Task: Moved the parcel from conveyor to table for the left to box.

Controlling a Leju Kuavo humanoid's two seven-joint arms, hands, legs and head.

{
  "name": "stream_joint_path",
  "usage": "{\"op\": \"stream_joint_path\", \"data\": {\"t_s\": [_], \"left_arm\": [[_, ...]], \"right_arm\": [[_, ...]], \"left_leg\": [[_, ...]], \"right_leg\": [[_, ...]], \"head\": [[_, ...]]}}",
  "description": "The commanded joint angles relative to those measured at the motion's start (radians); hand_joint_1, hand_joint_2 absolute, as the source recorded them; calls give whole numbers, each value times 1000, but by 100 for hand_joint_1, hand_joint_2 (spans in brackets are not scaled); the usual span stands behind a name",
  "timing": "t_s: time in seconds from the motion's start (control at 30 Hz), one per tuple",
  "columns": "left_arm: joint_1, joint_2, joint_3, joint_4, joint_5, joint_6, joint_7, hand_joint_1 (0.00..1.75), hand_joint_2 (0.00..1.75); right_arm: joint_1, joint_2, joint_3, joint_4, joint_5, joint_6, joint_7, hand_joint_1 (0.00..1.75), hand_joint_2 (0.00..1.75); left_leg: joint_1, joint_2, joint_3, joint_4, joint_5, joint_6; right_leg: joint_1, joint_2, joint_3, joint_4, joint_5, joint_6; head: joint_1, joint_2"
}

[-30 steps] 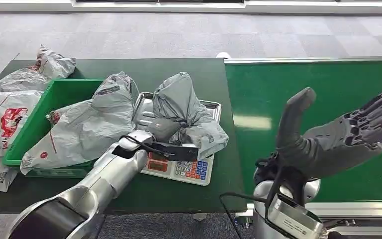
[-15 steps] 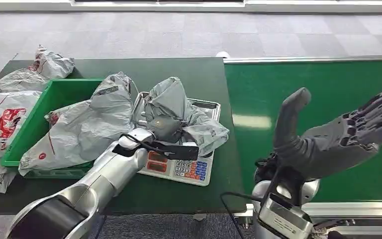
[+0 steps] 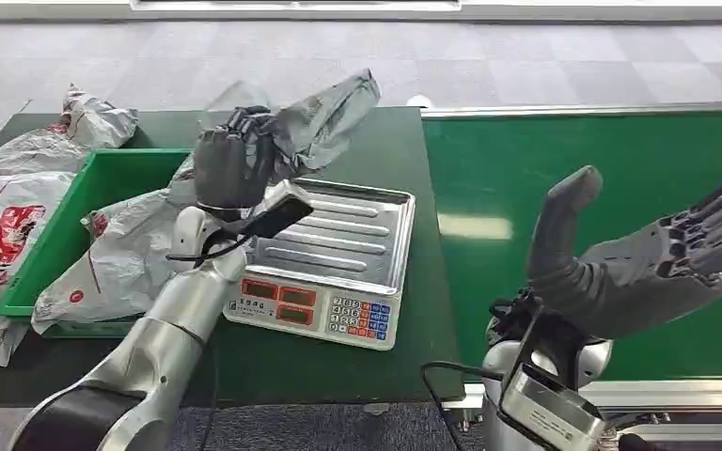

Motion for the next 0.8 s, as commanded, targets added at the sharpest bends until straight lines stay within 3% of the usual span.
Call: {"op": "stream_joint_path", "data": {"t_s": [0.03,0.1,0.33,0.43,0.47,0.5,0.53,0.57,0.6,0.63,0.67,0.7,0.73,0.77,0.8], "left_arm": [[131,-58,524,-630,17,-18,-83,175,175],[176,-71,549,-826,-54,-18,-83,175,175],[199,-64,597,-978,-178,-18,-83,175,175],[196,-29,656,-979,-568,-18,-29,175,175],[278,92,633,-893,-598,-18,55,175,175],[298,469,256,-643,-598,-18,432,175,175],[118,688,-121,-441,-598,-18,809,175,175],[110,654,-498,-392,-598,-18,1186,175,175],[100,545,-533,-176,-598,-18,1262,10,175],[105,527,-502,-175,-598,-18,1243,0,175],[119,481,-399,-121,-571,-18,1142,0,175],[124,465,-370,-120,-584,-18,1126,0,0],[135,438,-291,-112,-598,-18,1076,0,0],[143,430,-275,-121,-598,-18,1068,0,0],[143,430,-275,-121,-598,-18,1068,0,0]], "right_arm": [[42,3,-7,65,-24,0,-1,0,175],[44,3,-6,75,-29,0,-1,0,175],[43,3,-20,77,-32,0,-1,0,175],[52,3,-54,61,-14,0,-1,0,175],[60,3,-71,44,-5,0,1,0,175],[74,3,-75,16,6,0,10,0,175],[81,3,-87,8,0,0,0,0,175],[89,3,-82,-5,7,0,9,0,175],[94,3,-92,-19,8,0,3,0,175],[98,3,-91,-19,6,0,-1,0,175],[105,3,-83,-11,12,0,-1,0,175],[105,3,-82,-11,11,0,-1,0,175],[103,3,-76,-1,13,0,-1,0,175],[99,3,-74,2,12,0,-1,0,175],[99,3,-74,2,12,0,-1,0,175]], "left_leg": [[1,7,2,-2,-1,0],[1,10,4,-3,-2,-1],[1,8,3,-3,-3,0],[1,8,2,-3,-3,-1],[1,6,1,-2,-2,-1],[1,6,3,-4,-2,-1],[-2,7,9,-10,0,-1],[-2,7,10,-12,1,-2],[2,-9,-4,-1,2,-3],[3,-30,-7,0,6,-2],[5,-24,-2,2,3,-3],[8,-21,-3,-1,6,-8],[7,0,-2,-3,7,-11],[1,6,-1,-4,6,-8],[1,3,3,-7,7,-6]], "right_leg": [[1,6,1,-2,1,-1],[1,9,0,-2,1,-1],[2,8,1,-3,0,-2],[1,8,1,-3,0,-2],[1,6,0,-2,0,-2],[1,6,2,-3,0,-2],[-2,7,6,-6,1,-3],[-2,6,6,-6,1,-3],[2,-10,0,1,-2,-4],[3,-32,3,0,-4,-3],[4,-25,-1,1,-6,-4],[7,-23,-4,-2,0,-10],[5,-2,-12,-5,7,-12],[2,5,-11,-2,5,-7],[2,1,-4,-4,4,-6]], "head": [[0,0],[0,0],[0,0],[0,0],[0,0],[1,0],[0,0],[0,0],[3,0],[2,0],[4,0],[2,0],[0,0],[0,0],[3,0]]}}
